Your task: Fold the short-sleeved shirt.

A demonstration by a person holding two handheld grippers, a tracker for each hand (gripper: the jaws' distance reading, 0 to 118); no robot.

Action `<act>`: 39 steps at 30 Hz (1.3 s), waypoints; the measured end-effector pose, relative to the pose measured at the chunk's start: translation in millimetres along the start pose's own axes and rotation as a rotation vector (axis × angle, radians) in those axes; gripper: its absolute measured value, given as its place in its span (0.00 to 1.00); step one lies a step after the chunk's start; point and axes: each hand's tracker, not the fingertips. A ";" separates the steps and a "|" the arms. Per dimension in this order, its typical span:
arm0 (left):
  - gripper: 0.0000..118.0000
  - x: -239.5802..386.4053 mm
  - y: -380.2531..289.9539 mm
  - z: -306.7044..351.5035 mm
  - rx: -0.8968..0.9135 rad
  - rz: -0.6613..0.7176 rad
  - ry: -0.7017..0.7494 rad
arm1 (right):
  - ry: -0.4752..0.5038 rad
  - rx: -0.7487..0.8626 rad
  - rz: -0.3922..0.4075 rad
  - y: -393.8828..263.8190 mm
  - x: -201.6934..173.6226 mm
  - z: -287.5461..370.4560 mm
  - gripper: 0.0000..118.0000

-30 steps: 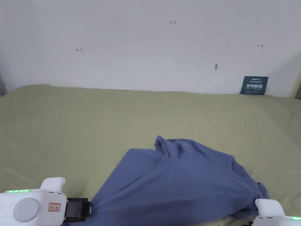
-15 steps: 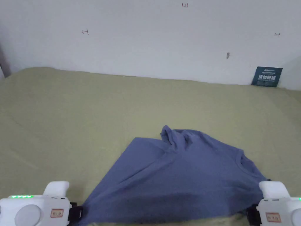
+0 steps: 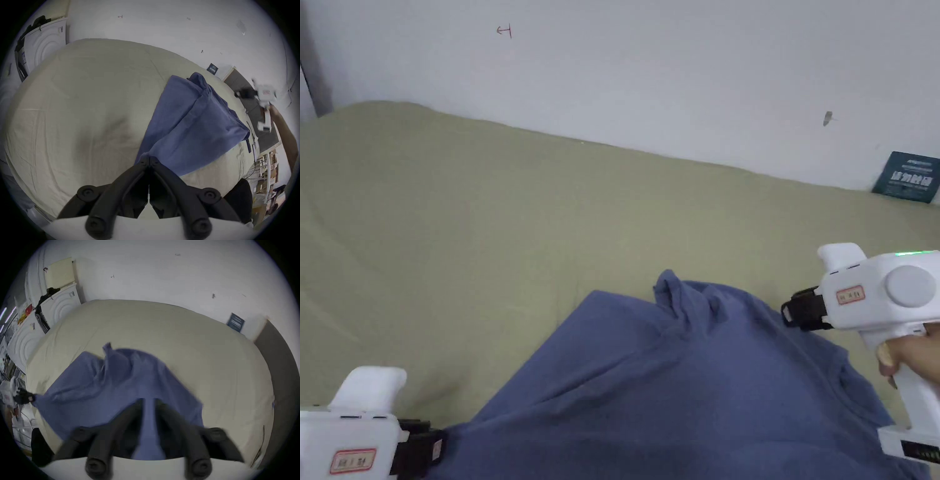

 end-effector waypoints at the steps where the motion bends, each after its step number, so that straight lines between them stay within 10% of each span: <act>1: 0.00 4.2 -1.7 1.9 0.009 -0.002 0.013 | -0.012 -0.016 0.033 13.3 2.0 -14.2 0.66; 3: 0.00 4.3 2.0 -2.8 -0.012 0.001 0.005 | 0.004 -0.093 0.084 34.9 5.0 -46.8 0.90; 10: 0.00 -5.2 -5.5 -17.1 -0.039 0.049 0.020 | -0.001 -0.189 0.245 62.9 4.4 -128.1 0.87; 11: 0.00 -7.6 -5.9 -20.1 -0.066 0.057 0.001 | 0.004 -0.215 0.241 64.4 6.4 -134.2 0.81; 14: 0.00 -13.4 -11.0 -24.5 -0.073 0.108 -0.022 | 0.047 -0.246 0.247 63.6 8.7 -131.5 0.00; 22: 0.00 -16.0 -15.7 -25.0 -0.043 0.121 -0.020 | 0.120 -0.137 0.016 70.9 27.5 -88.8 0.00; 39: 0.00 4.7 152.4 27.4 0.136 -0.038 -0.001 | -0.001 0.206 -0.131 125.4 60.1 76.1 0.00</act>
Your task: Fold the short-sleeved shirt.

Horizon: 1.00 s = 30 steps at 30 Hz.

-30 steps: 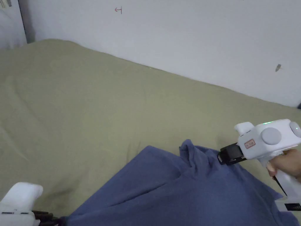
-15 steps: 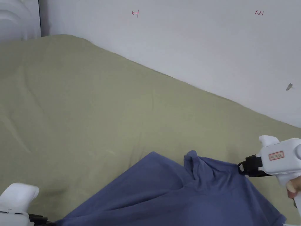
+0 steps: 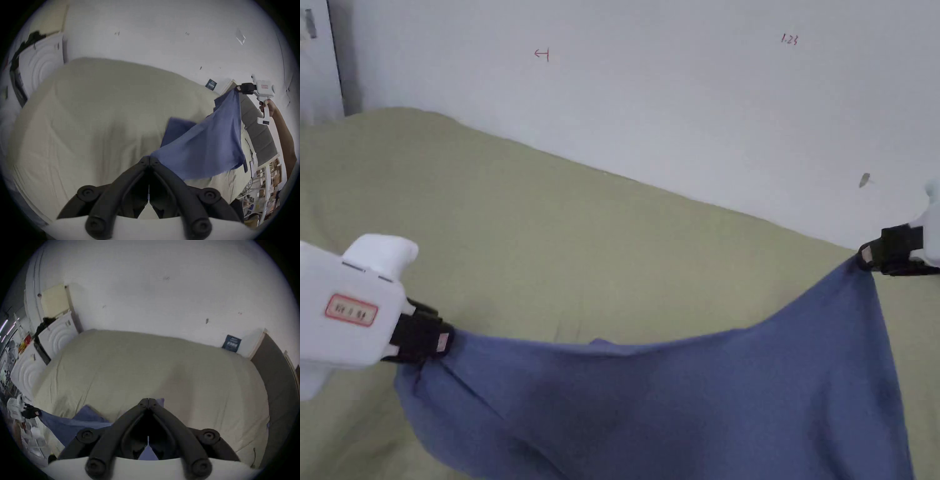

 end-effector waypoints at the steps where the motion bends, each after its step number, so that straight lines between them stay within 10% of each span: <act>1: 0.00 2.9 17.8 -1.0 0.013 -0.020 0.009 | 0.007 -0.002 -0.007 6.4 5.8 0.3 0.00; 15: 0.00 42.1 254.3 -27.2 0.166 -0.147 0.202 | -0.243 0.225 -0.034 122.6 44.6 42.2 0.00; 30: 0.00 84.2 358.3 12.4 0.353 -0.155 0.273 | -0.351 0.457 -0.034 195.2 20.2 94.1 0.00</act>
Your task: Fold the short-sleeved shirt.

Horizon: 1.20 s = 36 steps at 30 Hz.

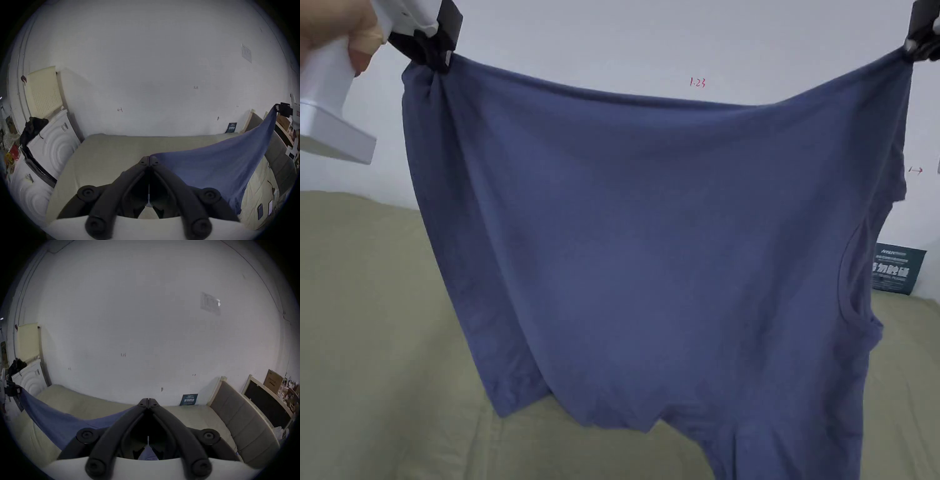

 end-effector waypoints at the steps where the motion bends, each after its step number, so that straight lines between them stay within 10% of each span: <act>1: 0.00 -0.3 3.8 -0.3 -0.006 0.002 0.010 | 0.010 0.006 -0.009 3.1 0.7 3.0 0.00; 18: 0.00 -11.7 -106.8 9.5 -0.148 -0.063 -0.095 | 0.049 -0.210 -0.028 -105.6 44.0 34.7 0.00; 36: 0.00 -9.0 -268.1 143.9 -0.266 -0.171 -0.220 | 0.082 -0.372 -0.090 -241.1 68.0 230.1 0.00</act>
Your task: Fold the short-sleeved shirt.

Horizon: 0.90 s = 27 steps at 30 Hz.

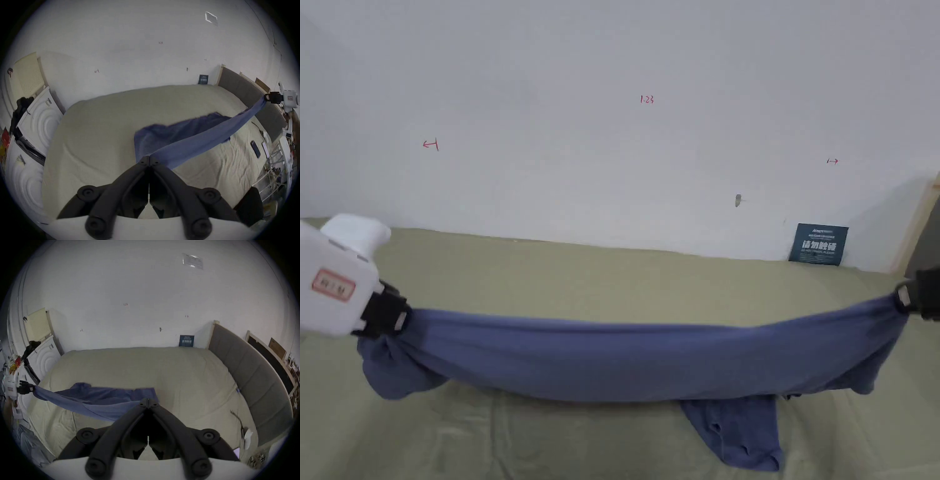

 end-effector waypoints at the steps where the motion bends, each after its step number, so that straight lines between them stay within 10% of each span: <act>1: 0.00 3.1 -14.6 3.9 -0.009 0.013 -0.008 | -0.004 -0.013 -0.016 -15.5 0.9 6.3 0.00; 27: 0.00 40.6 -269.1 5.8 -0.267 0.135 -0.126 | -0.019 -0.314 -0.211 -288.4 27.3 71.1 0.00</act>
